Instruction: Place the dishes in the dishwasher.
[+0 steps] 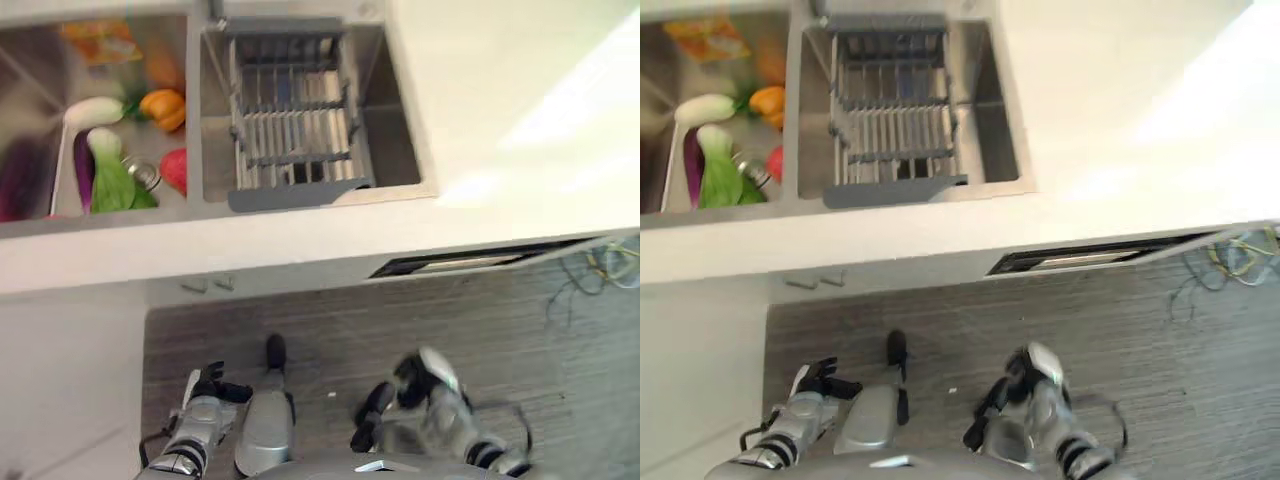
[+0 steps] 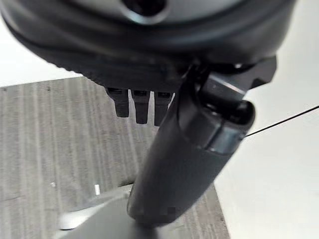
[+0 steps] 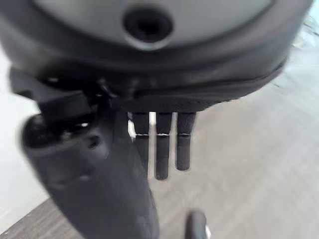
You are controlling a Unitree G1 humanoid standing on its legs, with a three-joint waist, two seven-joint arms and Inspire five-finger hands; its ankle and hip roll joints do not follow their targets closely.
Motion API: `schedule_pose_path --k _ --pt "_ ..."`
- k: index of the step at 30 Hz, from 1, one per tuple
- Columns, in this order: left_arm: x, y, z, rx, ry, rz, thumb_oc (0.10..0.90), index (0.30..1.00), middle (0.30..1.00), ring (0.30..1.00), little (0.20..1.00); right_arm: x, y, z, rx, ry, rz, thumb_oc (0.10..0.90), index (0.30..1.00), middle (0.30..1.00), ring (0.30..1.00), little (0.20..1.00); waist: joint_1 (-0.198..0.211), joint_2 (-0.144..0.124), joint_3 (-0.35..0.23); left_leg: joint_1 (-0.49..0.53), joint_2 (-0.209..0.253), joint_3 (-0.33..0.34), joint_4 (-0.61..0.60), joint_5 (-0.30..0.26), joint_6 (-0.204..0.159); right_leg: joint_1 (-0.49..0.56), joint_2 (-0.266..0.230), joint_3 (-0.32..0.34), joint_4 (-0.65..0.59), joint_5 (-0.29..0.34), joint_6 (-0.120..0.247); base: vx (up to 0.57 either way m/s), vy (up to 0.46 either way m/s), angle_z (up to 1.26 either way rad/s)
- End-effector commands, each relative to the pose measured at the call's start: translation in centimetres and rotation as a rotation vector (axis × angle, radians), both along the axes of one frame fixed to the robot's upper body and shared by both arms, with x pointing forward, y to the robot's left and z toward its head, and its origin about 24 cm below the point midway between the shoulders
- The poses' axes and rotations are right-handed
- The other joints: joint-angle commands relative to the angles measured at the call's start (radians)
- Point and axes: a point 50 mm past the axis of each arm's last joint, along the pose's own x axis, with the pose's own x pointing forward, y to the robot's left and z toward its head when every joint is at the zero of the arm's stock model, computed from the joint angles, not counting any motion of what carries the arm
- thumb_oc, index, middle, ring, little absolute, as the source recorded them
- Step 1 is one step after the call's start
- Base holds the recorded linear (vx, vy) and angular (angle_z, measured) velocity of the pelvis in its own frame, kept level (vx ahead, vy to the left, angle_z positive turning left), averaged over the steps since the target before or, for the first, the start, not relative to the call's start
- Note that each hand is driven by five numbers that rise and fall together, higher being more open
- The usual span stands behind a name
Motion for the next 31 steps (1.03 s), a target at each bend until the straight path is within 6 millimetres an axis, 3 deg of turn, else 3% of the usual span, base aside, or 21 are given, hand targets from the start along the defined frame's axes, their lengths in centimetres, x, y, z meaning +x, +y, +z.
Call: schedule_pose_path --k 1,4,5,6,7,9,11,12,13,15,16,17,18,19,20,22,23,25,26,31 --pt "-0.7 -2.3 -1.1 -0.142 0.030 0.052 0.800 0.900 0.900 0.900 0.900 -2.9 -6.3 0.1 -0.111 0.106 -0.243 0.800 0.900 0.900 0.900 0.900 -0.017 0.040 -0.049 0.054 -0.008 0.050 0.004 -0.164 -0.019 -0.005 -0.058 0.047 0.113 -0.072 0.060 0.09 0.099 -0.58" --pt "-1.7 -2.5 -1.6 -0.232 0.049 0.069 0.800 0.900 0.900 0.900 0.900 -8.6 -8.8 -0.4 -0.171 0.292 -0.354 0.800 0.900 0.900 0.900 0.900 -0.039 0.039 -0.086 0.105 -0.028 0.065 0.005 -0.190 -0.004 0.020 -0.073 0.057 0.123 -0.059 0.074 0.10 0.085 -0.27" --pt "-1.7 -2.5 -1.6 -0.232 0.049 0.069 0.800 0.900 0.900 0.900 0.900 -8.6 -8.8 -0.4 -0.171 0.292 -0.354 0.800 0.900 0.900 0.900 0.900 -0.039 0.039 -0.086 0.105 -0.028 0.065 0.005 -0.190 -0.004 0.021 -0.073 0.057 0.123 -0.059 0.074 0.11 0.113 -0.27" --pt "-1.9 -2.7 -1.7 -0.230 0.075 -0.009 0.800 0.900 0.900 0.900 0.900 -11.1 -10.2 -0.1 -0.207 0.379 -0.377 0.800 0.900 0.900 0.900 0.900 -0.051 0.037 -0.106 0.131 -0.050 0.062 0.002 -0.206 0.008 0.035 -0.096 0.053 0.151 -0.035 0.091 0.09 0.154 -0.22" --pt "-1.9 -2.8 -1.7 -0.223 0.093 -0.077 0.800 0.900 0.900 0.900 0.900 -11.6 -10.9 0.2 -0.219 0.394 -0.386 0.800 0.900 0.900 0.900 0.900 -0.060 0.038 -0.109 0.141 -0.064 0.057 0.001 -0.215 0.017 0.031 -0.114 0.061 0.196 -0.020 0.098 0.09 0.226 -0.03" --pt "-2.7 -3.1 -2.1 -0.262 0.157 -0.152 0.800 0.900 0.900 0.900 0.900 -11.5 -11.5 0.3 -0.221 0.430 -0.306 0.800 0.900 0.900 0.900 0.900 -0.076 0.057 -0.104 0.169 -0.101 0.029 0.001 -0.237 0.041 -0.001 -0.177 0.091 0.360 0.045 0.102 0.07 0.309 0.36" --pt "-2.9 -3.1 -2.2 -0.279 0.178 -0.147 0.800 0.900 0.900 0.900 0.900 -11.3 -11.1 0.2 -0.172 0.402 -0.362 0.800 0.900 0.900 0.900 0.900 -0.102 0.072 -0.091 0.189 -0.131 -0.016 0.001 -0.245 0.063 -0.043 -0.212 0.165 0.507 0.126 0.097 0.08 0.307 0.51" --pt "-3.1 -3.1 -2.2 -0.284 0.182 -0.134 0.800 0.900 0.900 0.900 0.900 -10.4 -10.9 0.1 -0.142 0.356 -0.413 0.800 0.900 0.900 0.900 0.900 -0.117 0.083 -0.081 0.201 -0.140 -0.036 0.001 -0.246 0.075 -0.084 -0.212 0.223 0.588 0.150 0.091 0.03 0.190 0.81" --pt "-3.0 -3.1 -2.2 -0.284 0.182 -0.134 0.800 0.900 0.900 0.900 0.900 -10.4 -10.9 0.1 -0.142 0.355 -0.413 0.800 0.900 0.900 0.900 0.900 -0.115 0.081 -0.081 0.200 -0.142 -0.033 0.001 -0.247 0.076 -0.089 -0.214 0.228 0.593 0.149 0.091 0.00 0.166 1.14" --pt "-3.8 -2.9 -2.4 -0.275 0.206 -0.107 0.800 0.900 0.900 0.900 0.900 -7.7 -10.0 0.1 -0.057 0.205 -0.559 0.800 0.900 0.900 0.900 0.900 -0.131 0.104 -0.064 0.215 -0.142 -0.058 0.001 -0.244 0.093 -0.163 -0.176 0.331 0.727 0.133 0.074 -0.03 0.144 0.76" --pt "-4.3 -2.7 -2.5 -0.261 0.224 -0.099 0.800 0.900 0.900 0.900 0.900 -6.3 -9.4 0.1 -0.020 0.142 -0.603 0.800 0.900 0.900 0.900 0.900 -0.129 0.118 -0.065 0.206 -0.134 -0.060 0.001 -0.225 0.100 -0.181 -0.152 0.343 0.736 0.121 0.047 -0.05 0.081 0.13" --pt "-4.3 -2.7 -2.5 -0.261 0.224 -0.099 0.800 0.900 0.900 0.900 0.900 -6.3 -9.4 0.1 -0.020 0.142 -0.603 0.800 0.900 0.900 0.900 0.900 -0.129 0.118 -0.065 0.206 -0.134 -0.060 0.001 -0.225 0.100 -0.182 -0.152 0.344 0.736 0.121 0.047 0.00 0.000 0.00" --pt "-5.4 -2.5 -2.8 -0.242 0.266 -0.085 0.800 0.900 0.900 0.900 0.900 -5.3 -8.5 0.1 0.000 0.108 -0.567 0.800 0.900 0.900 0.900 0.900 -0.143 0.133 -0.071 0.215 -0.124 -0.094 0.001 -0.221 0.091 -0.215 -0.073 0.401 0.708 -0.008 0.003 0.07 -0.015 0.10" --pt "-5.8 -2.2 -2.9 -0.231 0.278 -0.080 0.800 0.900 0.900 0.900 0.900 -4.5 -8.0 0.1 -0.008 0.104 -0.462 0.800 0.900 0.900 0.900 0.900 -0.146 0.136 -0.070 0.218 -0.119 -0.117 0.001 -0.214 0.084 -0.229 -0.015 0.435 0.642 -0.077 -0.012 0.08 -0.057 0.26" --pt "-5.8 -1.8 -2.8 -0.216 0.277 -0.079 0.800 0.900 0.900 0.900 0.900 -3.9 -7.7 0.2 -0.027 0.103 -0.379 0.800 0.900 0.900 0.900 0.900 -0.148 0.134 -0.065 0.218 -0.123 -0.138 0.001 -0.210 0.076 -0.226 0.029 0.469 0.534 -0.083 -0.008 0.04 -0.113 0.45" --pt "-5.5 -1.3 -2.6 -0.177 0.280 -0.114 0.800 0.900 0.900 0.900 0.900 -2.8 -7.5 0.4 -0.043 0.091 -0.299 0.800 0.900 0.900 0.900 0.900 -0.159 0.120 -0.051 0.220 -0.136 -0.166 0.001 -0.220 0.066 -0.233 0.056 0.507 0.385 -0.043 0.009 0.01 -0.111 0.64" --pt "-5.4 -1.1 -2.5 -0.180 0.274 -0.103 0.800 0.900 0.900 0.900 0.900 -3.6 -7.2 0.1 -0.023 0.116 -0.335 0.800 0.900 0.900 0.900 0.900 -0.157 0.107 -0.055 0.223 -0.141 -0.173 0.001 -0.218 0.060 -0.194 0.053 0.507 0.335 -0.050 0.019 0.01 -0.050 0.97" --pt "-5.4 -1.1 -2.5 -0.180 0.274 -0.103 0.800 0.900 0.900 0.900 0.900 -3.6 -7.2 0.1 -0.023 0.116 -0.335 0.800 0.900 0.900 0.900 0.900 -0.158 0.107 -0.055 0.223 -0.141 -0.174 0.001 -0.218 0.060 -0.193 0.053 0.507 0.335 -0.051 0.019 0.05 -0.072 0.84" --pt "-5.9 -1.3 -2.7 -0.183 0.283 -0.083 0.800 0.900 0.900 0.900 0.900 -5.3 -7.0 -0.4 -0.014 0.175 -0.379 0.800 0.900 0.900 0.900 0.900 -0.143 0.090 -0.081 0.224 -0.139 -0.174 0.001 -0.227 0.054 -0.132 0.037 0.454 0.260 -0.049 0.036 0.07 -0.126 0.62" --pt "-6.0 -2.0 -2.8 -0.183 0.294 -0.129 0.800 0.900 0.900 0.900 0.900 -6.5 -7.3 -0.6 -0.018 0.224 -0.417 0.800 0.900 0.900 0.900 0.900 -0.135 0.084 -0.108 0.224 -0.132 -0.163 0.001 -0.233 0.047 -0.080 0.027 0.419 0.184 -0.035 0.046 0.06 -0.104 0.28"
